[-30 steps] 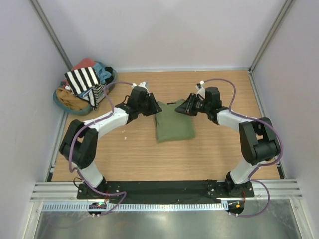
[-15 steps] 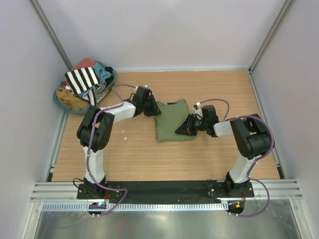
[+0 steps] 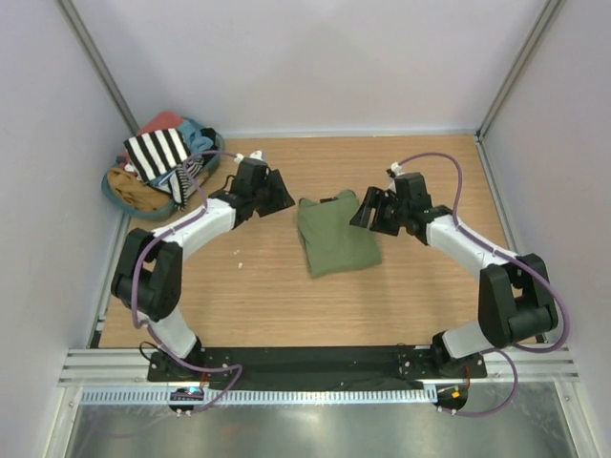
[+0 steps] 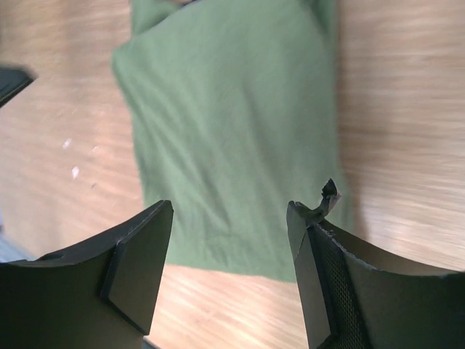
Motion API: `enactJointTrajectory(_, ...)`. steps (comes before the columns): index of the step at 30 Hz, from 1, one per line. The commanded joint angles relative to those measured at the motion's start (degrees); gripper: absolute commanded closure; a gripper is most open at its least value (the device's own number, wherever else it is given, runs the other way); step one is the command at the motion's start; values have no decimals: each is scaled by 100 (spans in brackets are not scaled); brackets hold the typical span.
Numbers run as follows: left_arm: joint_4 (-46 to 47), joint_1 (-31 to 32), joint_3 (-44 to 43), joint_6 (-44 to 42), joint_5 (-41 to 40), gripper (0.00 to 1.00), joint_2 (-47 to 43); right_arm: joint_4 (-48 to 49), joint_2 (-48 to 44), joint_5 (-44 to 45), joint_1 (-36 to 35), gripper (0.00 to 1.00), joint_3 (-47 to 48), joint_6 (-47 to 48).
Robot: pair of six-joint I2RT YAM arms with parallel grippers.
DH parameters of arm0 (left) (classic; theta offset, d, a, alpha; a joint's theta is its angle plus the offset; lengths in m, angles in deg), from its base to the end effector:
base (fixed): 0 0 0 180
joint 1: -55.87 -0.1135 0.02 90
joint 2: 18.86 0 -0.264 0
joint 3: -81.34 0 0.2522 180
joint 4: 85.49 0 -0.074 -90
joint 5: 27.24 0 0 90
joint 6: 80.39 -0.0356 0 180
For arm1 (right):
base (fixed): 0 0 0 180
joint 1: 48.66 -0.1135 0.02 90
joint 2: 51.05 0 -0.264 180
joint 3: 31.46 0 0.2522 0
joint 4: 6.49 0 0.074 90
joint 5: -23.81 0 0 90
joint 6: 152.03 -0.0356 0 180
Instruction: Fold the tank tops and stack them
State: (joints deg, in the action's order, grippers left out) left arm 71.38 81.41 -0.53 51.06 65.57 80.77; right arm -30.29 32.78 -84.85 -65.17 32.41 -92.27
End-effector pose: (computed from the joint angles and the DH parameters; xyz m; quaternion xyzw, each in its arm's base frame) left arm 0.3486 -0.1685 0.2251 -0.1157 0.9019 -0.2479 0.3341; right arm 0.2906 0.0980 0.2154 0.0453 0.9086 0.2906 0.2965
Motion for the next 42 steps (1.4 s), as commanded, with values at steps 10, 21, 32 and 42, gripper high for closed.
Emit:
enactJointTrajectory(10,-644,39,554,-348,-210,48,-1350,-1254,1712,1691,-1,32,2300,888)
enactJointTrajectory(21,-1058,47,730,-612,-562,48,-1816,-1228,3060,1022,16,25,3391,870)
enactJointTrajectory(32,-1129,48,703,-656,-439,49,-1922,-1000,3701,415,16,50,3620,678)
enactJointTrajectory(42,-927,39,870,-524,-606,52,-2203,-745,3342,634,1314,96,3260,45)
